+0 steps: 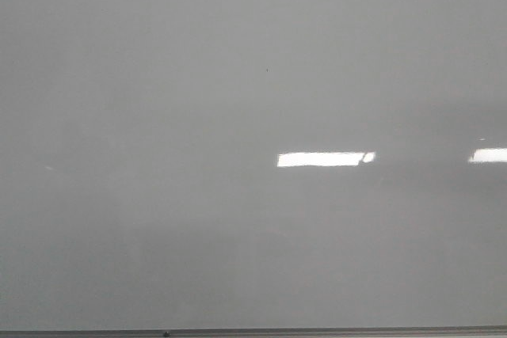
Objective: Write number 5 on whiteboard
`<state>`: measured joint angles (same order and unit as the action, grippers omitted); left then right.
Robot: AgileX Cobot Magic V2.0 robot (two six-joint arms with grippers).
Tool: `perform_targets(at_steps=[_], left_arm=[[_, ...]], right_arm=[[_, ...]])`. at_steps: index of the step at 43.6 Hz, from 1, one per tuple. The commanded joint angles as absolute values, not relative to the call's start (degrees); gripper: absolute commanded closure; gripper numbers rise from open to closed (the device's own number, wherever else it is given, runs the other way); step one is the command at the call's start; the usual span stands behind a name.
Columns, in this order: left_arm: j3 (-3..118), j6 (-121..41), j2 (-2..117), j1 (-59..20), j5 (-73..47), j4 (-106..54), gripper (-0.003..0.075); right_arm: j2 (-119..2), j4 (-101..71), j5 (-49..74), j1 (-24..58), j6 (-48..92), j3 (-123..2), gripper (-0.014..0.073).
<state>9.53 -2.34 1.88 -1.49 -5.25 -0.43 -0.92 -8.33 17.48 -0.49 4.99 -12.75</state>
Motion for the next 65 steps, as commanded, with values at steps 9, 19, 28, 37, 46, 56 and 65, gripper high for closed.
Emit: perform_targets(at_steps=[9, 19, 28, 37, 46, 56, 65], left_arm=[[19.4, -2.2, 17.5, -1.9, -6.1, -0.4, 0.0741], [19.9, -2.2, 19.3, -1.9, -4.4, -0.6, 0.0677], [19.9, -2.2, 19.3, -1.9, -4.5, -0.6, 0.0254], [19.9, -2.2, 19.3, -1.9, -4.4, -0.6, 0.0115], [19.9, -2.2, 19.6, -1.9, -4.7, -1.9, 0.0125], [23.9, -2.2, 28.8, -1.9, -6.5, -7.3, 0.0125], [34.8, -2.2, 47.8, -1.9, -10.8, -10.9, 0.0125]], right_arm=[[-14.2, -13.0, 16.4, -0.8, 4.0, -25.4, 0.0659], [-15.8, -13.4, 16.1, -0.8, 4.1, -25.7, 0.0607], [-15.8, -13.4, 16.3, -0.8, 4.1, -25.5, 0.0214], [-15.8, -13.4, 16.5, -0.8, 4.1, -25.5, -0.0014], [-15.8, -13.4, 16.5, -0.8, 4.1, -25.5, -0.0014], [-15.8, -13.4, 16.4, -0.8, 4.1, -25.5, -0.0014], [-15.8, -13.4, 16.3, -0.8, 4.1, -25.5, -0.0014]])
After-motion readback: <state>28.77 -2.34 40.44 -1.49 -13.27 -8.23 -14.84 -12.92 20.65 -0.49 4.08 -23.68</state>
